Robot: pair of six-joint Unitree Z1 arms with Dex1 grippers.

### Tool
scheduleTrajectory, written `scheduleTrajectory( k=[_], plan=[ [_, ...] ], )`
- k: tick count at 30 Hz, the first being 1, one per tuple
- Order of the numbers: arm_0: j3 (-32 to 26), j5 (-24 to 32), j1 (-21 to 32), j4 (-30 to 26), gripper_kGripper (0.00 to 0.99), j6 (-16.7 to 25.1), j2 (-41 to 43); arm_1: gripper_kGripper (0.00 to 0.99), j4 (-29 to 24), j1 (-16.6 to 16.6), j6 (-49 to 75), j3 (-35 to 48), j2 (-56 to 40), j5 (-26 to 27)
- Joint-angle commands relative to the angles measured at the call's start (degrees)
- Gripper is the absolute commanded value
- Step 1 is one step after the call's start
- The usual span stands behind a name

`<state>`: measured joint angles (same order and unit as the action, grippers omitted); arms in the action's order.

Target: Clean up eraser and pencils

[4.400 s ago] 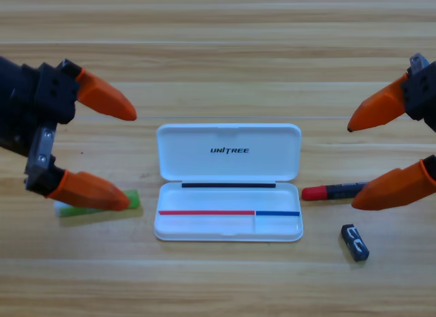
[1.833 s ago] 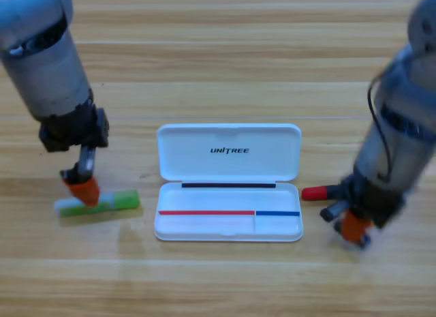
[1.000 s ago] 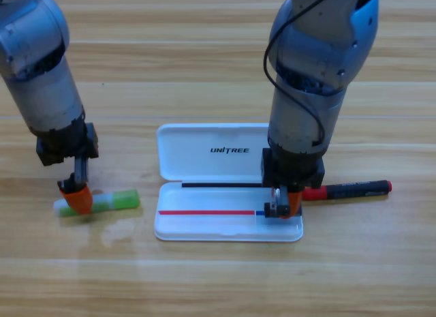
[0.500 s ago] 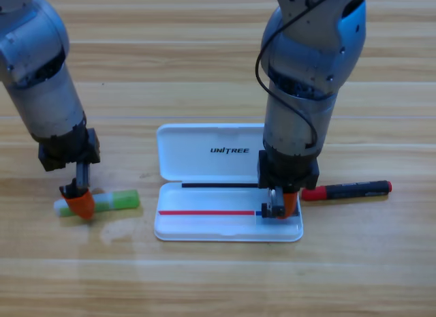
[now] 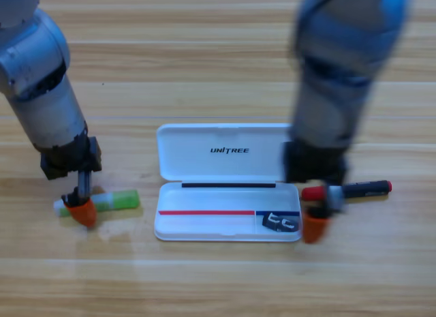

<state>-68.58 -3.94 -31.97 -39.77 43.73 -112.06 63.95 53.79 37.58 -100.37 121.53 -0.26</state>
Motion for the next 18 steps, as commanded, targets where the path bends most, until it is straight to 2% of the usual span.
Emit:
scheduleTrajectory(
  k=[1,5,9,14,18],
  plan=[
    [1.78,0.51,-2.04,1.71,0.99,-0.58,-3.08,0.99,-0.06,-2.81,0.39,10.9,-17.91,0.88],
    [2.48,0.42,-2.75,2.94,0.989,-1.02,-3.25,0.985,0.03,-7.3,7.24,16.61,-21.07,-1.67],
    [3.19,0.25,-3.27,4.43,0.954,-1.72,-3.34,0.98,-2.08,-12.48,13.48,18.02,-16.24,-2.73],
    [3.27,0.33,-3.27,5.14,0.804,-2.25,-3.96,0.979,-7.35,-14.77,17.35,16.88,-8.94,-1.76],
    [3.71,0.42,-3.27,5.93,0.603,-2.07,-4.22,0.979,-8.41,-14.85,18.49,13.36,-3.32,-0.97]
  ],
)
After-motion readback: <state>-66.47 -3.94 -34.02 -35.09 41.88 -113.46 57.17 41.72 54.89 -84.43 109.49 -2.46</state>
